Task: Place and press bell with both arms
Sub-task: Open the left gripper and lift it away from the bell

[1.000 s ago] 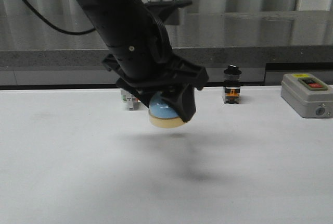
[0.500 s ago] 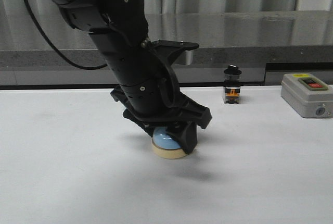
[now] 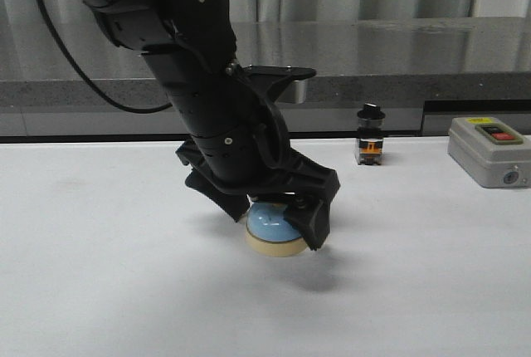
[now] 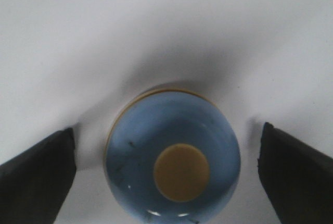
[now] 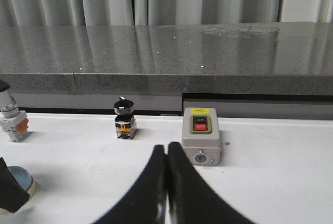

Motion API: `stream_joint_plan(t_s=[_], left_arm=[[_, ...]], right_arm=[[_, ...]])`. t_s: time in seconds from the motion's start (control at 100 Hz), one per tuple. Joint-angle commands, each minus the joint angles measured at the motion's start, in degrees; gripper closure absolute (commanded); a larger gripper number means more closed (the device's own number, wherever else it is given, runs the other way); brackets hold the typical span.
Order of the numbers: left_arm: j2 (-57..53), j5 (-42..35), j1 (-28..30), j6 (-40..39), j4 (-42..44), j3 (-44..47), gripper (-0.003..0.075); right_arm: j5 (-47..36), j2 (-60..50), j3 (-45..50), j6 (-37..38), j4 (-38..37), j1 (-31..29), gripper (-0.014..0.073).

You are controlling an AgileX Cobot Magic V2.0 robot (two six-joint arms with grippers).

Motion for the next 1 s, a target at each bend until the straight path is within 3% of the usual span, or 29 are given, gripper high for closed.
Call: stream_joint_plan(t_s=[0.0, 0.51, 0.72, 0.99], left_arm=[[-4.9, -1.1, -0.4, -0.1, -1.0, -1.6, 0.0048], [-24.7, -1.2, 2.8, -0.3, -0.9, 2.1, 0.0048], [-35.2, -4.7, 9.6, -0.4, -0.9, 11.0, 0.0048], [-49.7, -9.5, 23.0, -0.4, -1.6, 24.4, 0.0048]], right_arm=[[-4.9, -0.8, -0.8, -0.4, -0.6, -0.4, 0.0654], [-4.9, -0.8, -0.8, -0.4, -0.6, -0.4, 0.0654], [-4.9, -0.8, -0.8, -0.4, -0.6, -0.4, 0.0654], [-4.9, -0.8, -0.8, -0.4, -0.6, -0.4, 0.0654]])
